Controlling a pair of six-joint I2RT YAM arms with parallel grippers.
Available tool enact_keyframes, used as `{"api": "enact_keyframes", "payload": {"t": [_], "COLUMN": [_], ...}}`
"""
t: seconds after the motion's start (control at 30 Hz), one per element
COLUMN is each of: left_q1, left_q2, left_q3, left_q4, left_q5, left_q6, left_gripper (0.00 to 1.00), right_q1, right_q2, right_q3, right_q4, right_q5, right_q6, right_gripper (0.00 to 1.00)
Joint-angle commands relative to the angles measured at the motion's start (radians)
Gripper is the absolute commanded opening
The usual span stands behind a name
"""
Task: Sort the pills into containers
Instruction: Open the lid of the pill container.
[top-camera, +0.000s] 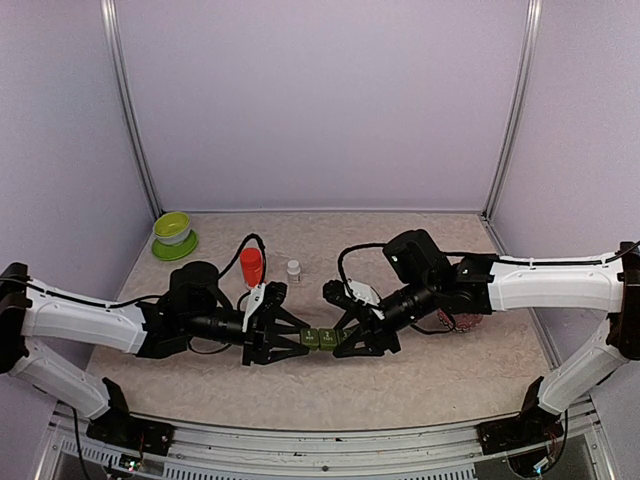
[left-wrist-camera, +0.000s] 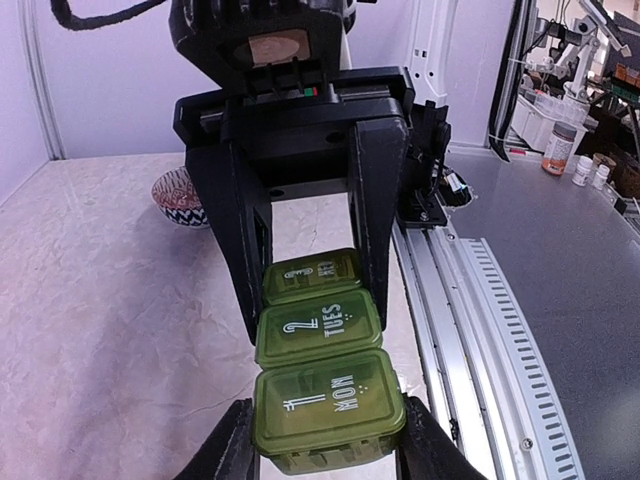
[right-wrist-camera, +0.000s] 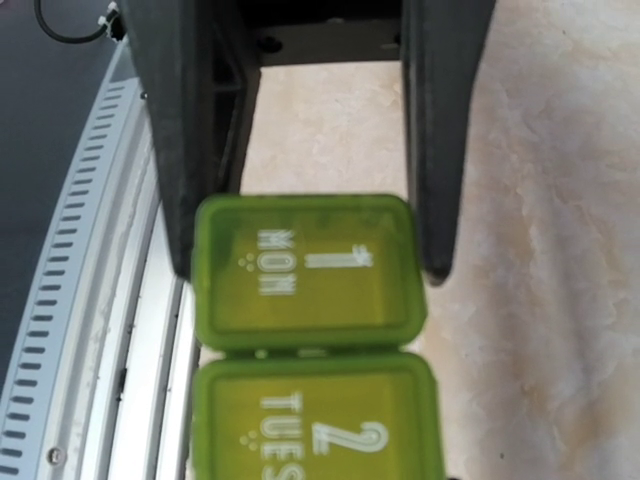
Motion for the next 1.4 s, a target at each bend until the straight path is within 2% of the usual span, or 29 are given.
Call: {"api": "enact_keyframes", "payload": {"t": [0.0,0.07,0.1,0.23,0.33,0.5,0.9,1.03,1.1,1.23,1.37], "left_q1": [-0.006,-0.010,-0.014,-0.020,-0.021,-0.020,-0.015,-0.014,-0.014,-0.014,-0.012], "left_q2": [-0.020,-0.011,-0.008,0.004,0.009,0.018,0.013,0.023,0.032,0.035,0.033], "left_q3": [-0.011,-0.004,0.001,0.008,0.010,0.013,-0.005,0.003,0.010,0.018,0.014], "left_q4": [0.024,0.004,-0.006,-0.022,-0.018,-0.001,0.048,0.031,0.014,-0.014,-0.015], "left_q5": [-0.006,-0.014,-0.024,-0.036,-0.047,-0.074,-0.059,-0.034,-0.021,-0.011,-0.012], "left_q6": [-0.001,0.007,0.011,0.018,0.016,0.003,-0.012,-0.002,0.005,0.017,0.018], "left_gripper": [0.38,0.56,0.61,0.67,0.67,0.58,0.54,0.49,0.49,0.58,0.57], "right_q1": [-0.014,-0.015,-0.015,-0.015,-0.015,-0.015,-0.014,-0.015,-0.015,-0.015,-0.015], "right_q2": [0.006,0.007,0.007,0.008,0.015,0.027,0.047,0.043,0.041,0.039,0.036], "right_q3": [0.026,0.029,0.030,0.033,0.039,0.049,0.048,0.050,0.048,0.048,0.042], "right_q4": [-0.002,-0.005,-0.006,-0.009,-0.020,-0.034,-0.039,-0.035,-0.034,-0.035,-0.033], "right_q5": [-0.021,-0.025,-0.027,-0.029,-0.026,-0.026,-0.021,-0.020,-0.020,-0.019,-0.017], "right_q6": [0.015,0.015,0.015,0.014,0.011,0.006,0.002,0.000,-0.001,-0.002,-0.003], "right_gripper": [0.31,0.31,0.31,0.31,0.31,0.31,0.31,0.31,0.31,0.31,0.31]}}
